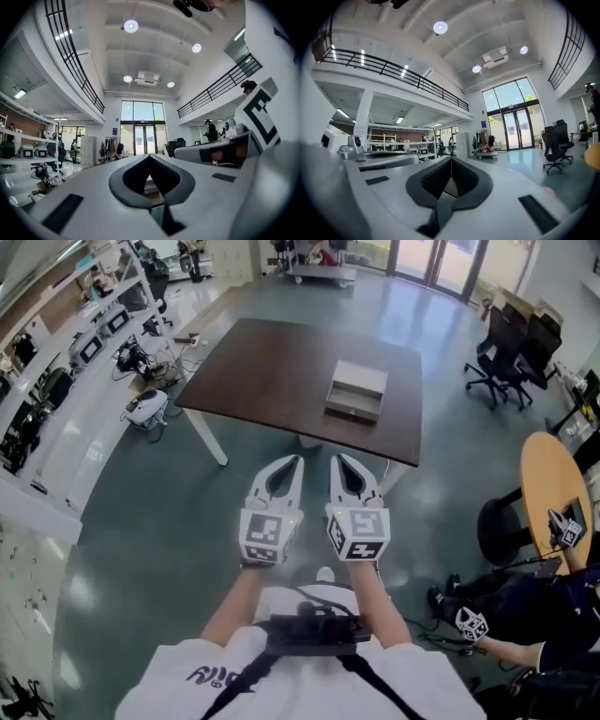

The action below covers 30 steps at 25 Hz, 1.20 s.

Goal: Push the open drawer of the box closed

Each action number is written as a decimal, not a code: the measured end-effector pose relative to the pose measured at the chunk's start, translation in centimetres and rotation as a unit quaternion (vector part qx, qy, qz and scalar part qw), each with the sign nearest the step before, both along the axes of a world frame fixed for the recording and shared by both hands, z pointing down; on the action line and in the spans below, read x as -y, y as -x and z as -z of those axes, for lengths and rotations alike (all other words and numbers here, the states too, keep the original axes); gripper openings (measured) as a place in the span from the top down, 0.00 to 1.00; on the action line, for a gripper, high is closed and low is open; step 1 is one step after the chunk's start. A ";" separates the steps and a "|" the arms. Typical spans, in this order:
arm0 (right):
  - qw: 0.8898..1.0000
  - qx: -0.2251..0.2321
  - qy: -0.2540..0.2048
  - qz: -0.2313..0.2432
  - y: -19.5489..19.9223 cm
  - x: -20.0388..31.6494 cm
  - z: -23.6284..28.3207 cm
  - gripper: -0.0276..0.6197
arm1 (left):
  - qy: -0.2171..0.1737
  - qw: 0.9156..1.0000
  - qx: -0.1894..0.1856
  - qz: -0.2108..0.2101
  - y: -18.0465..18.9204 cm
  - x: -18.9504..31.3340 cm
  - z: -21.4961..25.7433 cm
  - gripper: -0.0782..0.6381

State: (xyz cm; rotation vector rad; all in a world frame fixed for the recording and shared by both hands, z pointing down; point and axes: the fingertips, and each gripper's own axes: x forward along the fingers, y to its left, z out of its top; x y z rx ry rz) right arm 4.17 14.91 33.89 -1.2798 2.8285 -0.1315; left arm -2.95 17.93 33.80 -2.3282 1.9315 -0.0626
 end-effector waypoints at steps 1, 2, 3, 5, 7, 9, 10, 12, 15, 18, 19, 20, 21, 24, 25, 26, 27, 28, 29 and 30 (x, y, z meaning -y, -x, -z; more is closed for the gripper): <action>1.000 0.007 0.000 0.012 -0.3 1.1 0.1 0.95 | -0.003 1.000 0.003 0.003 -0.6 1.3 0.1 0.90; 1.000 0.013 -0.001 0.025 -0.7 2.1 0.0 0.95 | -0.008 1.000 0.006 0.004 -1.3 2.6 0.2 0.90; 0.999 0.017 -0.002 0.036 -1.0 2.9 0.0 0.95 | -0.013 1.000 0.008 0.002 -2.0 3.7 0.3 0.90; 0.998 0.021 -0.008 0.054 -1.7 4.3 -0.1 0.95 | -0.025 1.000 0.005 -0.007 -3.4 5.7 0.7 0.90; 0.998 0.020 -0.015 0.066 -2.0 5.7 -0.3 0.95 | -0.027 1.000 -0.006 -0.009 -4.2 7.1 1.1 0.90; 0.997 0.020 -0.018 0.068 -2.2 6.9 -0.7 0.95 | -0.019 1.000 -0.012 -0.011 -4.4 8.3 0.7 0.90; 0.997 0.022 -0.017 0.067 -2.3 7.6 -1.0 0.95 | -0.012 1.000 -0.009 -0.013 -4.4 8.9 0.2 0.90; 0.997 0.029 -0.005 0.067 -2.7 9.1 -2.0 0.95 | 0.003 1.000 0.004 -0.020 -5.0 10.0 -1.0 0.90; 0.997 0.036 0.013 0.074 -2.6 10.7 -3.1 0.95 | 0.013 1.000 0.016 -0.023 -5.1 11.2 -2.7 0.90; 0.996 0.033 0.016 0.078 -1.5 11.8 -3.8 0.95 | 0.016 1.000 0.005 -0.017 -4.0 12.3 -3.4 0.90; 0.997 0.028 0.015 0.076 -0.9 12.1 -4.2 0.95 | 0.016 1.000 0.004 -0.017 -3.6 12.7 -3.7 0.90; 0.997 0.020 0.015 0.074 -0.4 12.5 -4.6 0.95 | 0.017 1.000 0.003 -0.018 -3.1 13.4 -4.1 0.90; 0.997 0.012 0.014 0.070 0.2 12.9 -5.1 0.95 | 0.019 1.000 0.001 -0.021 -2.6 14.2 -4.5 0.90; 0.999 -0.005 0.009 0.043 1.5 15.3 -5.7 0.95 | 0.028 0.999 -0.018 -0.042 -1.3 17.5 -5.4 0.90; 0.999 -0.007 0.008 0.031 1.7 16.5 -5.8 0.95 | 0.026 0.998 -0.019 -0.051 -1.0 18.9 -5.5 0.90; 1.000 -0.009 0.008 0.018 1.8 17.8 -5.7 0.95 | 0.021 0.998 -0.018 -0.061 -0.7 20.4 -5.5 0.90; 1.000 -0.012 0.006 0.005 1.8 19.2 -5.6 0.95 | 0.016 0.997 -0.017 -0.069 -0.5 22.0 -5.4 0.90; 1.000 -0.017 0.005 -0.008 1.6 20.7 -5.4 0.95 | 0.011 0.997 -0.017 -0.076 -0.2 23.8 -5.2 0.90; 1.000 -0.020 0.003 -0.022 1.3 22.1 -5.0 0.95 | 0.003 0.996 -0.018 -0.083 -0.1 25.4 -4.7 0.90; 0.999 -0.021 0.001 -0.037 0.9 23.4 -4.6 0.95 | -0.007 0.996 -0.020 -0.089 0.0 26.9 -4.0 0.90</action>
